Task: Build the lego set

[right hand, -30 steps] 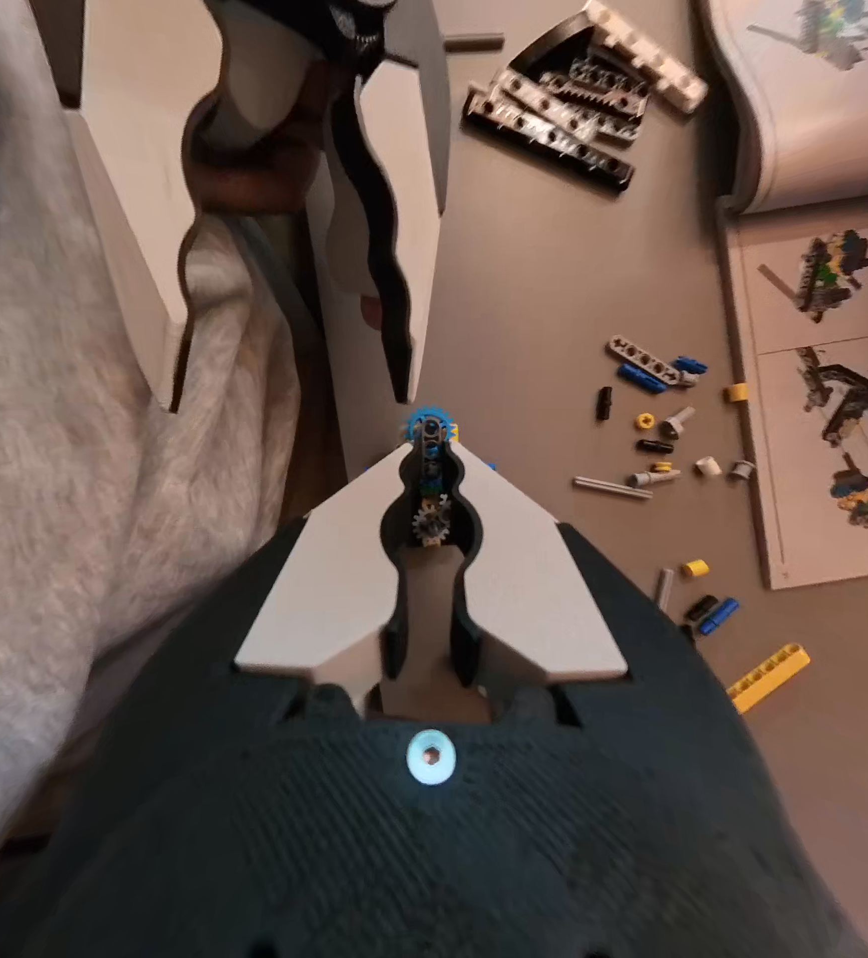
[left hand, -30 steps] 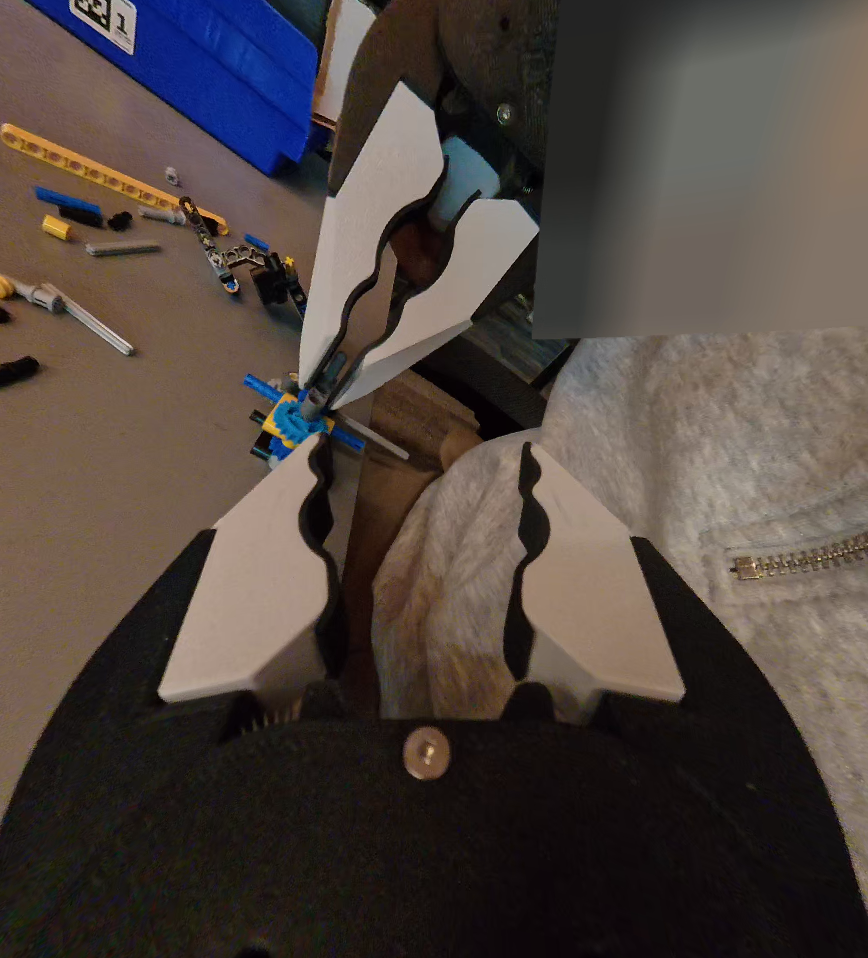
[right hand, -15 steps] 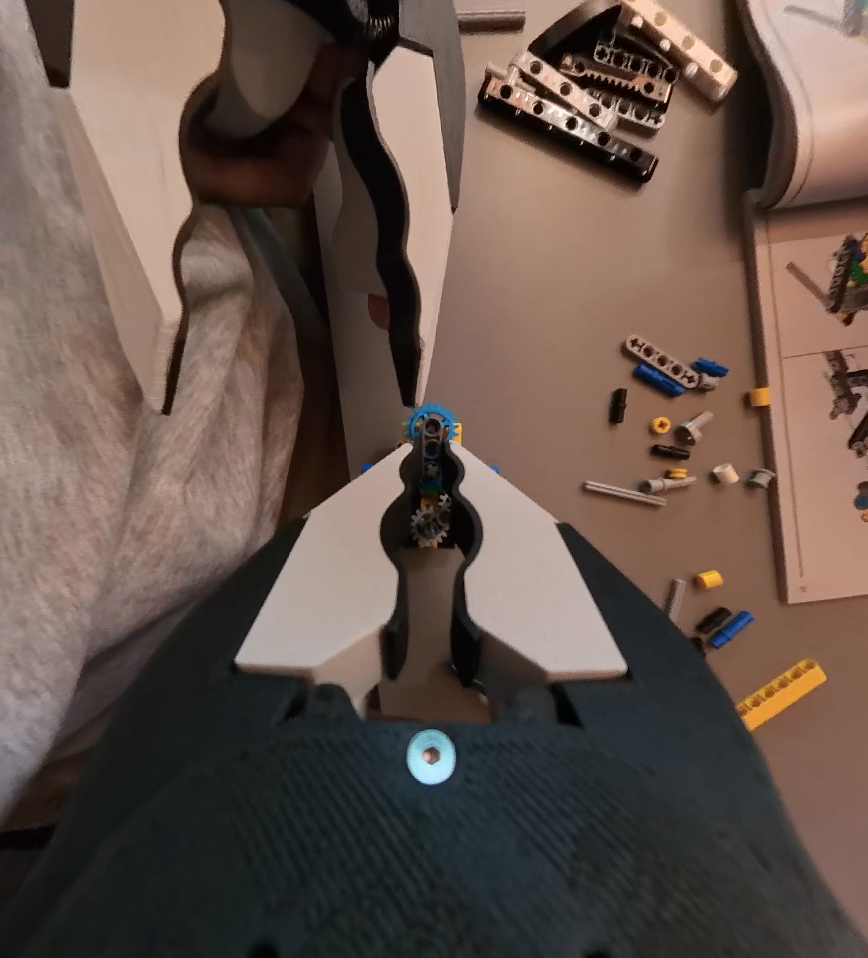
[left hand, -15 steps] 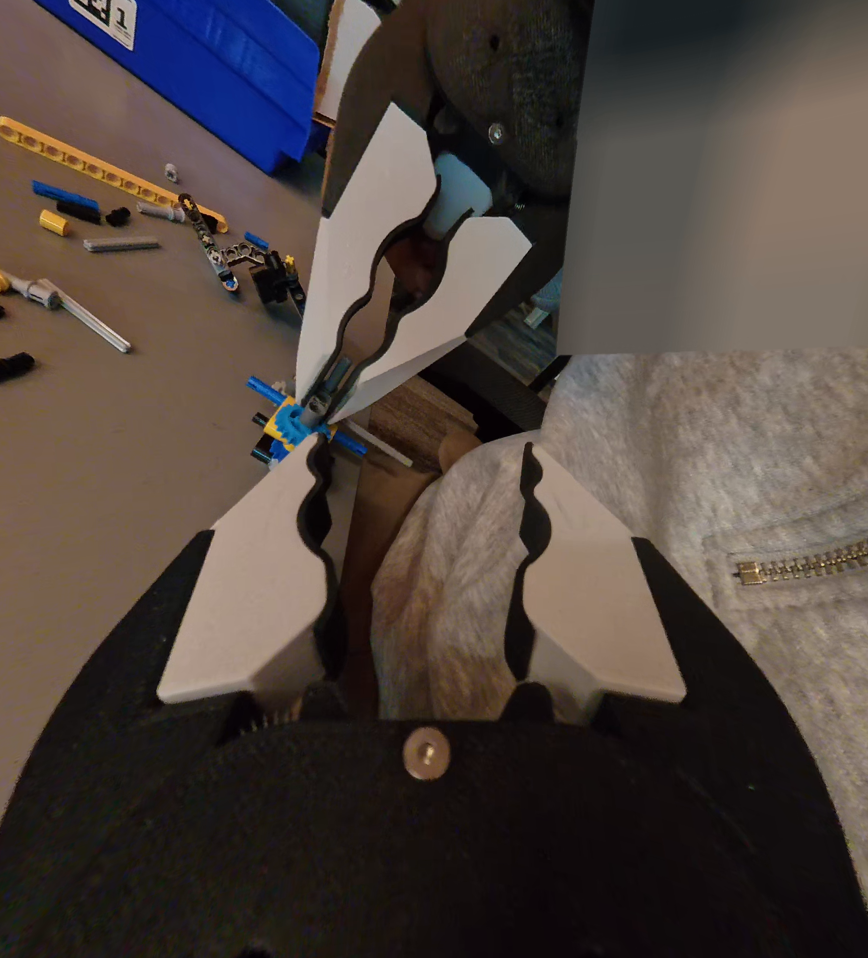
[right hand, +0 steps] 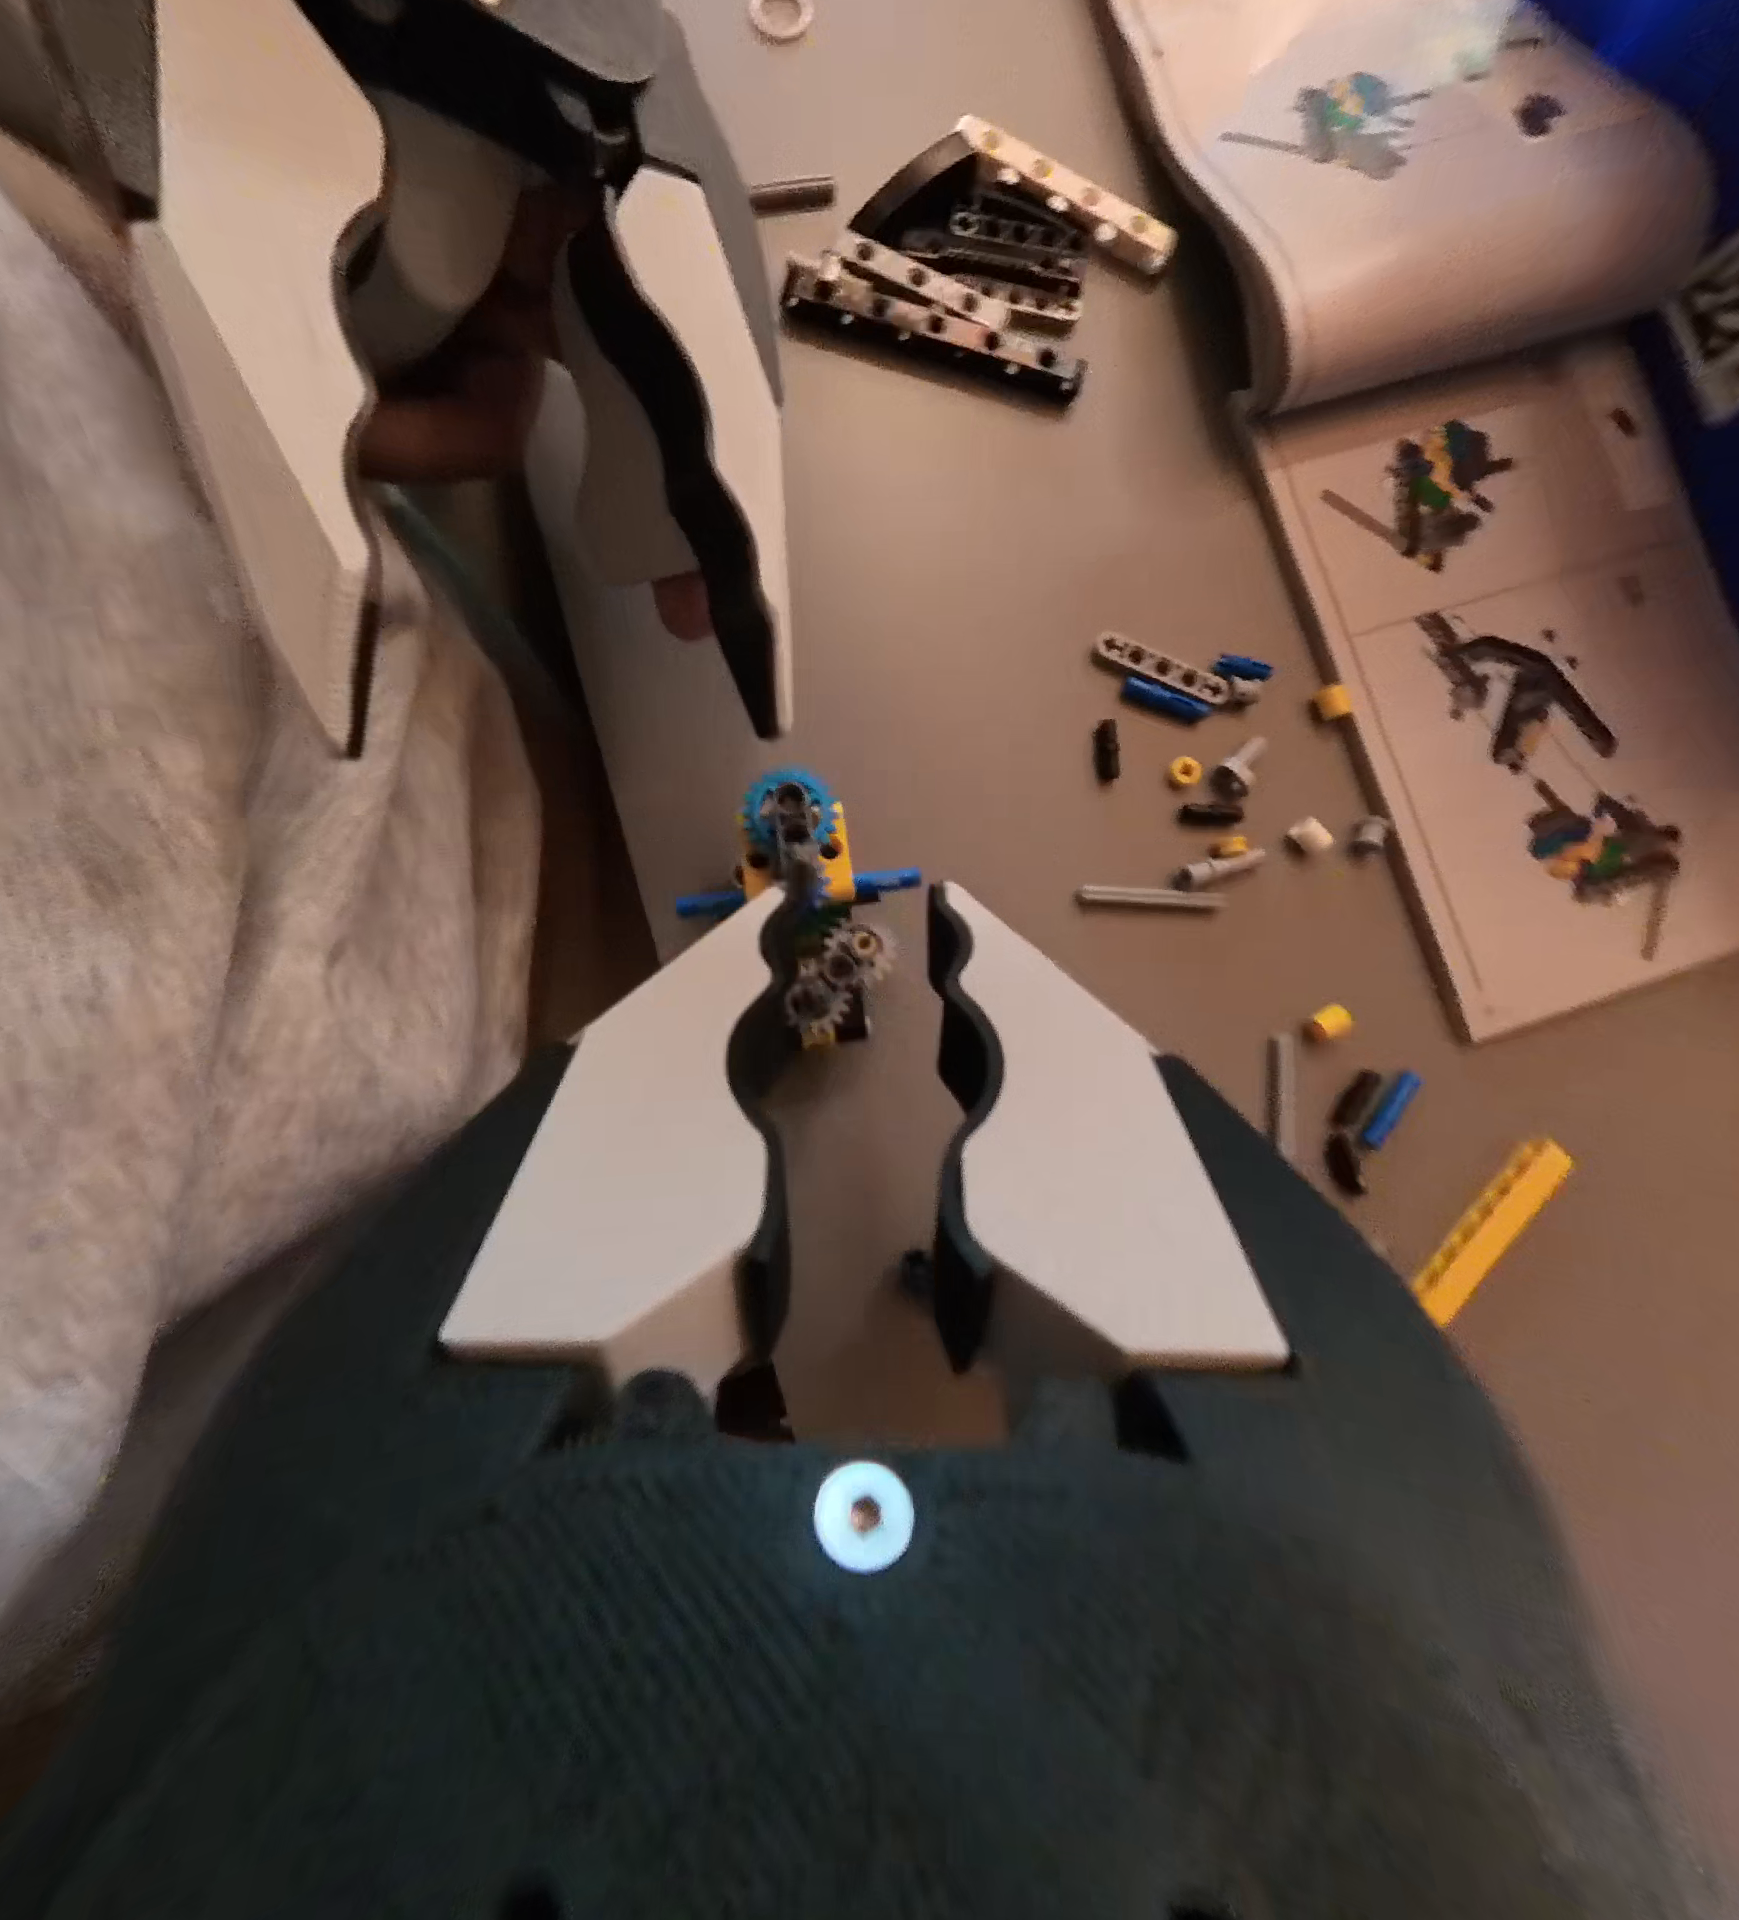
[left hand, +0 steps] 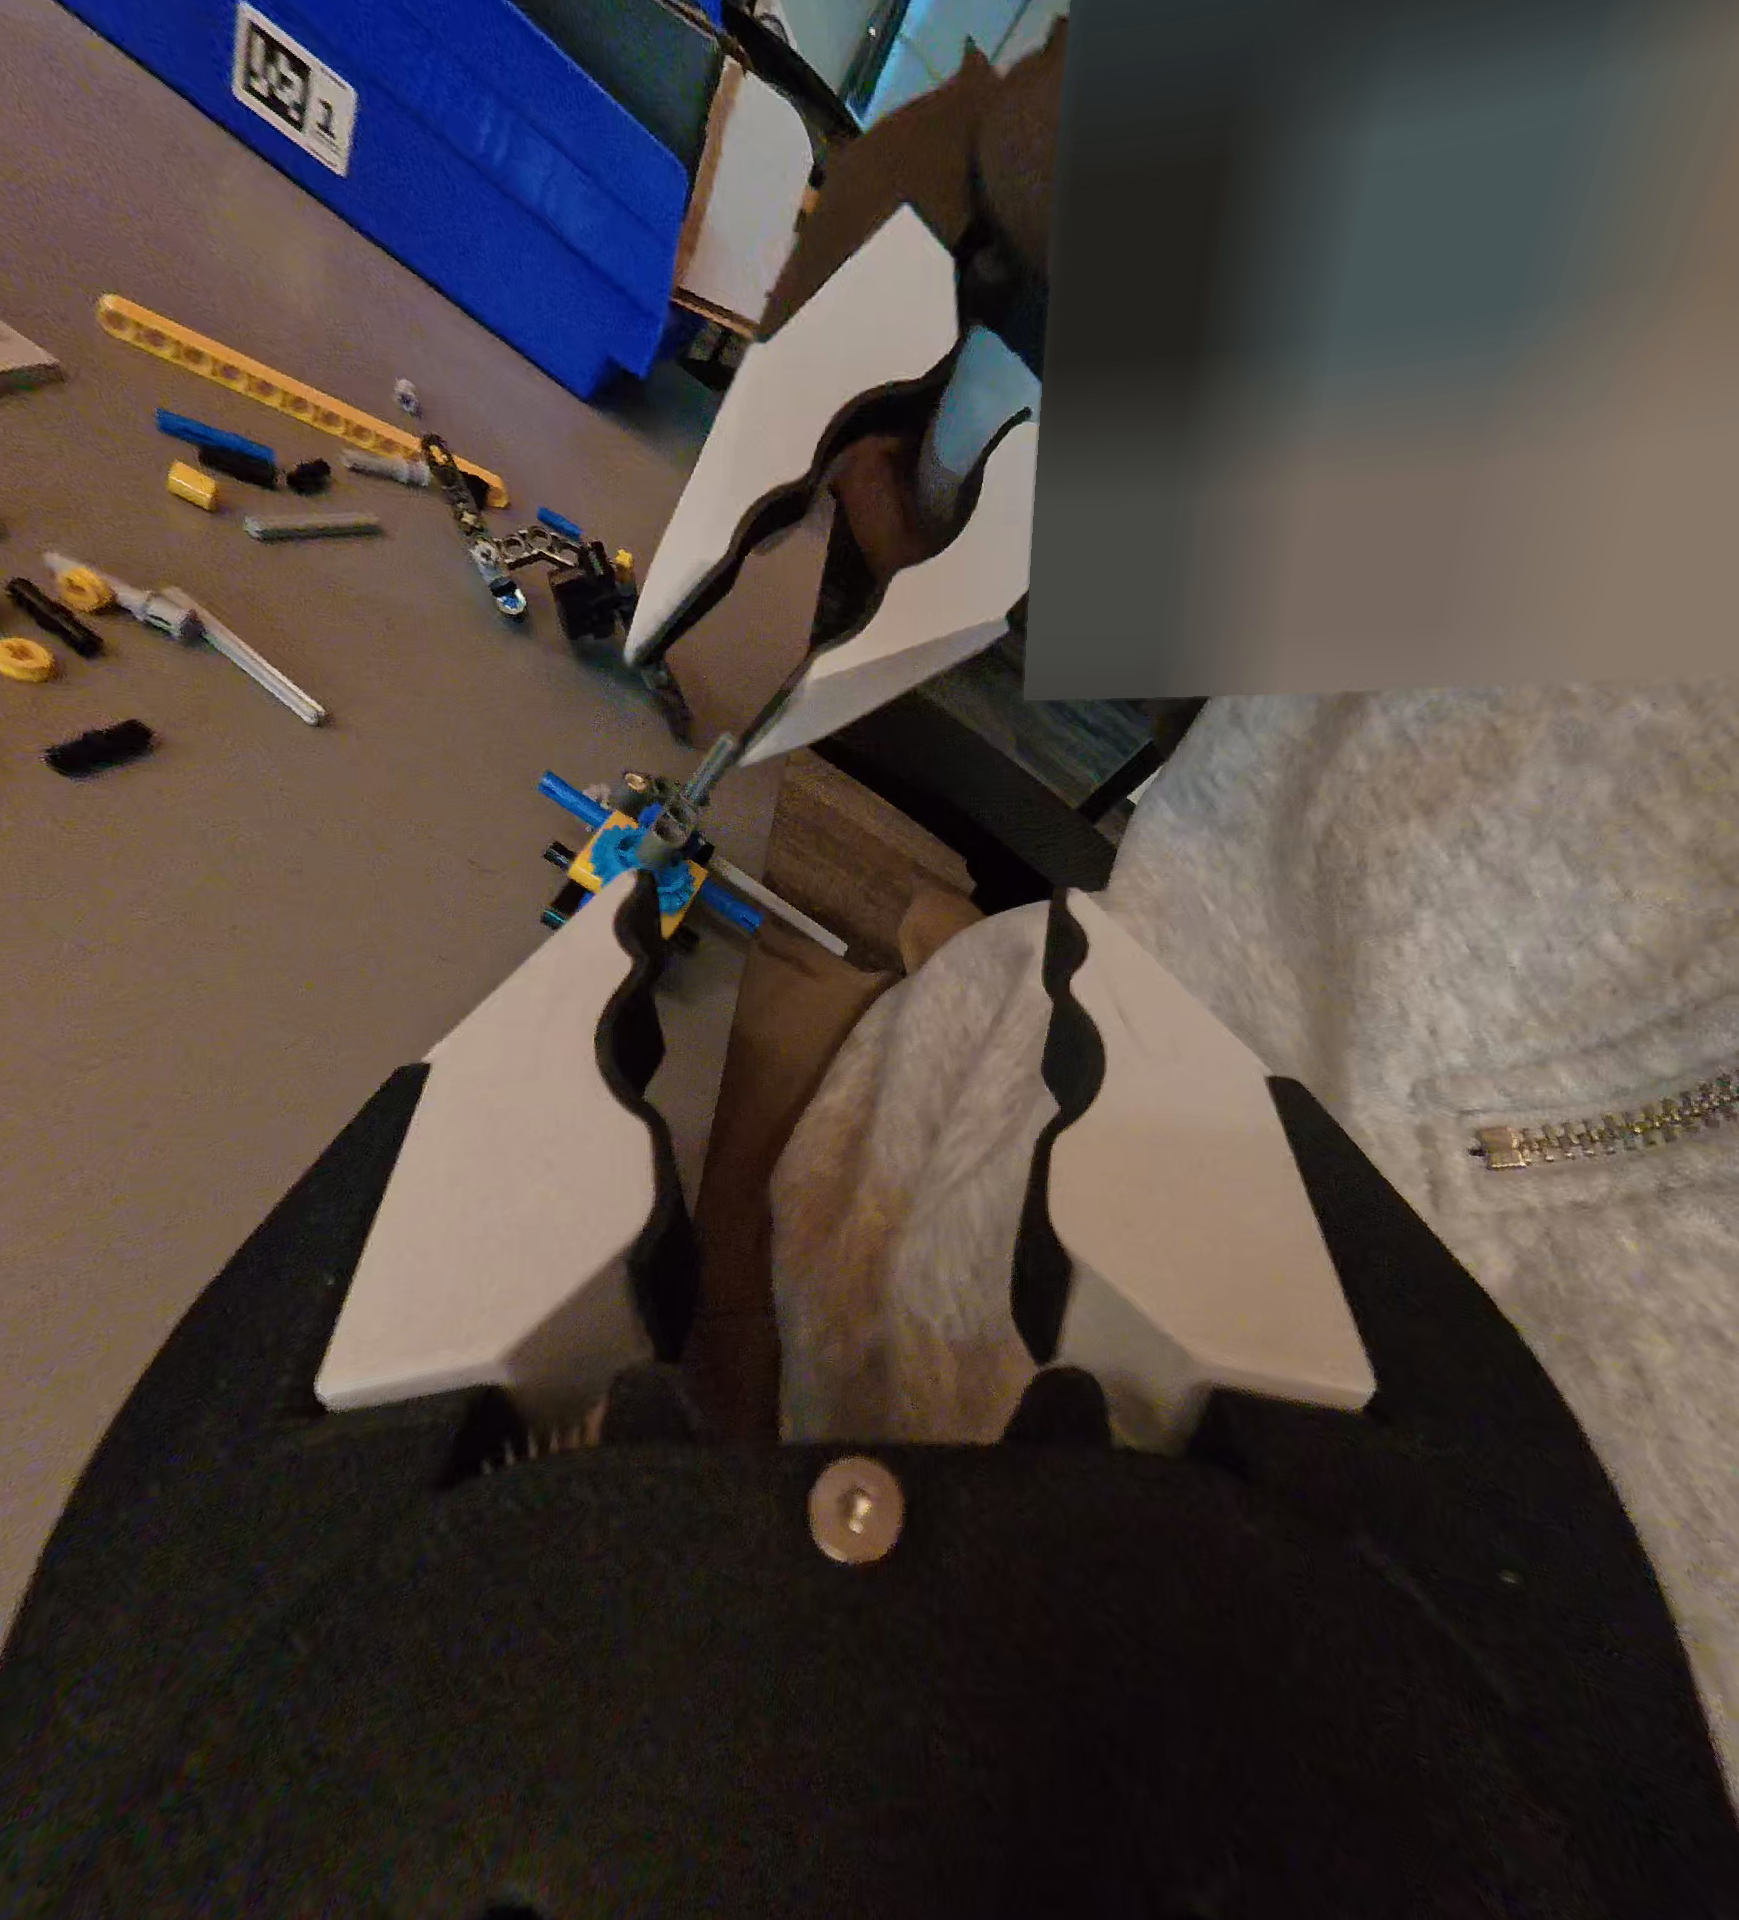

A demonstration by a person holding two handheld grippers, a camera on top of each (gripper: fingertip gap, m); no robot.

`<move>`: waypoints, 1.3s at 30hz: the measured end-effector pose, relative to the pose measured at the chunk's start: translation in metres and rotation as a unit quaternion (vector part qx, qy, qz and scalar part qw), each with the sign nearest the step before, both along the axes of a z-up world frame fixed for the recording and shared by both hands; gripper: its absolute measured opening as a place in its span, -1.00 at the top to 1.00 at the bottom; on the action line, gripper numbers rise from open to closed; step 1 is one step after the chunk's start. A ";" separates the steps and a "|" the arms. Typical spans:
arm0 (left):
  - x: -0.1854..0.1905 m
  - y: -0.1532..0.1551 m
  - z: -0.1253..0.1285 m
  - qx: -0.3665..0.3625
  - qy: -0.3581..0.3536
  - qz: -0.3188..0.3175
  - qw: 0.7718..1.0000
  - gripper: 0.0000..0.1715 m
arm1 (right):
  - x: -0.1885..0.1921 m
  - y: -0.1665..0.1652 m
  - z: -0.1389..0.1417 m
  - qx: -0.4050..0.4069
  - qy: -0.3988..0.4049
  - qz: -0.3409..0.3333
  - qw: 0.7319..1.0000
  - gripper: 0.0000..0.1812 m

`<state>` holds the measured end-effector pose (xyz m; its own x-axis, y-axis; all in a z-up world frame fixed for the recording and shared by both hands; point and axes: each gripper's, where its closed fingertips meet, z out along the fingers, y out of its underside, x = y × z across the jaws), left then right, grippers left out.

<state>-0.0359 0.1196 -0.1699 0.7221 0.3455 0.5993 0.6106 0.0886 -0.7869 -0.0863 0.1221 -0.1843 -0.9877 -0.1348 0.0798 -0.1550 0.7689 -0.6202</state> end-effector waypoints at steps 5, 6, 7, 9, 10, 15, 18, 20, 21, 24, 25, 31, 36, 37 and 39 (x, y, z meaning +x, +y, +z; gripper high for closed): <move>-0.015 -0.010 -0.003 -0.025 0.012 0.051 0.998 0.17 | -0.003 0.020 0.010 -0.060 -0.020 -0.076 0.995 0.77; -0.017 -0.011 -0.004 -0.033 0.016 0.059 0.998 0.16 | 0.000 0.024 0.011 -0.069 -0.026 -0.088 0.993 0.80; -0.020 -0.012 -0.005 -0.043 0.019 0.067 0.997 0.16 | 0.002 0.028 0.012 -0.077 -0.029 -0.099 0.992 0.86; -0.024 -0.013 -0.008 -0.064 0.027 0.080 0.994 0.17 | 0.008 0.033 0.014 -0.099 -0.033 -0.118 0.987 0.95; -0.026 -0.013 -0.010 -0.073 0.031 0.083 0.993 0.17 | 0.010 0.033 0.013 -0.108 -0.035 -0.130 0.985 1.00; -0.032 -0.007 -0.020 -0.133 0.044 0.097 0.985 0.28 | 0.007 0.042 -0.020 -0.074 -0.021 -0.202 0.976 1.00; -0.033 -0.003 -0.026 -0.153 0.042 0.099 0.982 0.34 | 0.004 0.042 -0.034 -0.064 -0.021 -0.228 0.971 1.00; -0.034 -0.002 -0.030 -0.155 0.033 0.102 0.982 0.36 | 0.006 0.039 -0.041 -0.058 -0.021 -0.214 0.975 1.00; -0.034 -0.002 -0.032 -0.157 0.030 0.104 0.982 0.37 | 0.005 0.039 -0.044 -0.055 -0.013 -0.208 0.976 1.00; -0.036 -0.003 -0.034 -0.167 0.028 0.110 0.979 0.41 | 0.004 0.035 -0.050 -0.056 -0.008 -0.196 0.979 1.00; -0.037 -0.003 -0.035 -0.172 0.029 0.113 0.978 0.43 | 0.004 0.032 -0.050 -0.061 -0.012 -0.194 0.979 1.00; -0.041 -0.010 -0.040 -0.201 0.030 0.134 0.970 0.51 | 0.000 0.017 -0.051 -0.084 -0.011 -0.189 0.978 1.00; -0.044 -0.020 -0.040 -0.210 0.035 0.152 0.965 0.51 | -0.003 0.010 -0.050 -0.091 -0.004 -0.181 0.979 1.00; -0.044 -0.021 -0.039 -0.207 0.036 0.153 0.966 0.50 | -0.003 0.009 -0.050 -0.092 -0.005 -0.178 0.980 1.00; -0.042 -0.021 -0.037 -0.202 0.039 0.150 0.967 0.49 | -0.005 0.009 -0.049 -0.097 -0.001 -0.174 0.980 1.00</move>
